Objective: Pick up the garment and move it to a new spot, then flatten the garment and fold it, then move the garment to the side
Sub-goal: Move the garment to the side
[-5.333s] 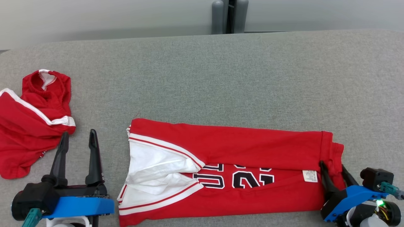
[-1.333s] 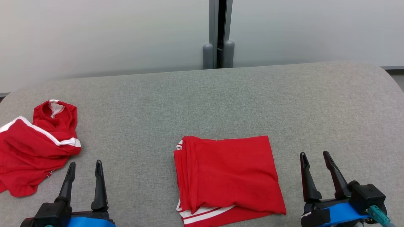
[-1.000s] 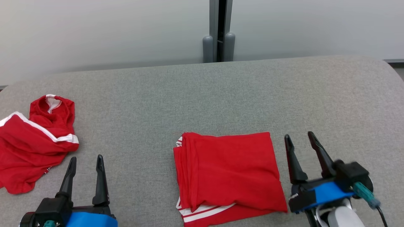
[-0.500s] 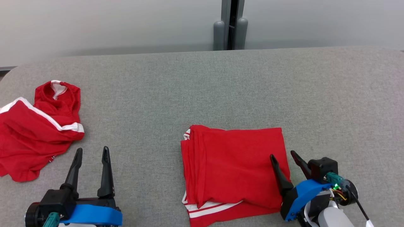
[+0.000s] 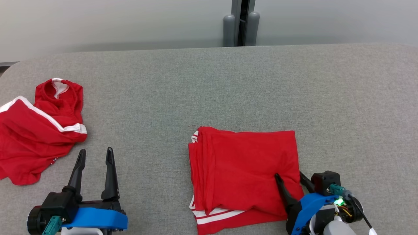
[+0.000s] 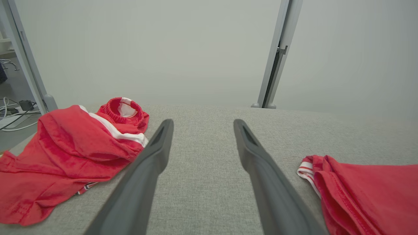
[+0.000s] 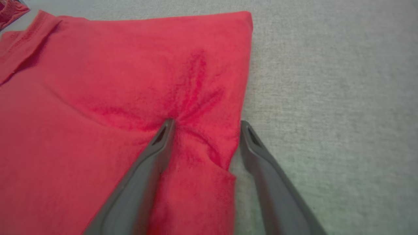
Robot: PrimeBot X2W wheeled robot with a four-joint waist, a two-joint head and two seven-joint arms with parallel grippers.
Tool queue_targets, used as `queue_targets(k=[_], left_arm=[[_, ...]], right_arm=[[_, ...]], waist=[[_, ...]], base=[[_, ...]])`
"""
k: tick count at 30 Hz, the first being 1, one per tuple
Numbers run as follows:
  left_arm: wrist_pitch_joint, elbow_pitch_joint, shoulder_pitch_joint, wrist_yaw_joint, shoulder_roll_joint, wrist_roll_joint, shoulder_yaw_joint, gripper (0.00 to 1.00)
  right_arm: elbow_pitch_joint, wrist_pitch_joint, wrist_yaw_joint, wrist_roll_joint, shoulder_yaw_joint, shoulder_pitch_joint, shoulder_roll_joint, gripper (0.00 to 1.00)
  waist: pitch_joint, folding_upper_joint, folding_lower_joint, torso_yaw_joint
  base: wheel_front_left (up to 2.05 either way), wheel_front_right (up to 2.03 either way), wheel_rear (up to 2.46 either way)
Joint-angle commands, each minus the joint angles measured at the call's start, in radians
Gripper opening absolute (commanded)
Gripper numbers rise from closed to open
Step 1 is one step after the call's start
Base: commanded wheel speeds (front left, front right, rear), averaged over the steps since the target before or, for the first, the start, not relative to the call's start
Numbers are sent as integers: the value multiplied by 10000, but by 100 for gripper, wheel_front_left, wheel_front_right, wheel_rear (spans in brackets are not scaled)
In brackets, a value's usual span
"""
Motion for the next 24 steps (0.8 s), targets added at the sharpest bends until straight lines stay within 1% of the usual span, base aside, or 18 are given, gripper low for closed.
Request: queue_targets(k=[1,2,3,6,12,17,18,24], left_arm=[[-27,12,-98,38,33,-46,11,100],[-29,2,-106,46,33,-54,8,100],[-29,-8,-114,55,33,-62,2,100],[-29,-57,-150,59,33,-76,-14,100],[-29,-102,-596,-136,31,75,-142,100],[-29,-202,-1055,-263,33,192,-248,100],[-29,-202,-1055,-263,33,192,-248,100],[-29,-355,-1488,-344,37,371,-248,100]], right_arm=[[293,89,3,229,243,35,85,100],[352,88,7,340,352,-8,93,40],[378,57,15,440,448,-57,99,0],[299,-293,12,570,529,-404,-158,0],[182,-734,-8,659,179,-1210,-851,0],[38,-758,-6,725,-188,-1822,-1530,0],[38,-758,-6,725,-188,-1822,-1530,0],[-221,-833,-6,836,-744,-2229,-2191,0]], waist=[[20,0,0,14],[37,0,0,17],[54,0,0,20],[164,0,0,6],[639,0,0,-166],[1189,0,0,-592],[1189,0,0,-592],[1909,0,0,-1284]], base=[[0,0,0],[0,0,0],[0,0,0],[0,0,0],[0,0,0],[0,0,0],[0,0,0],[0,0,0]])
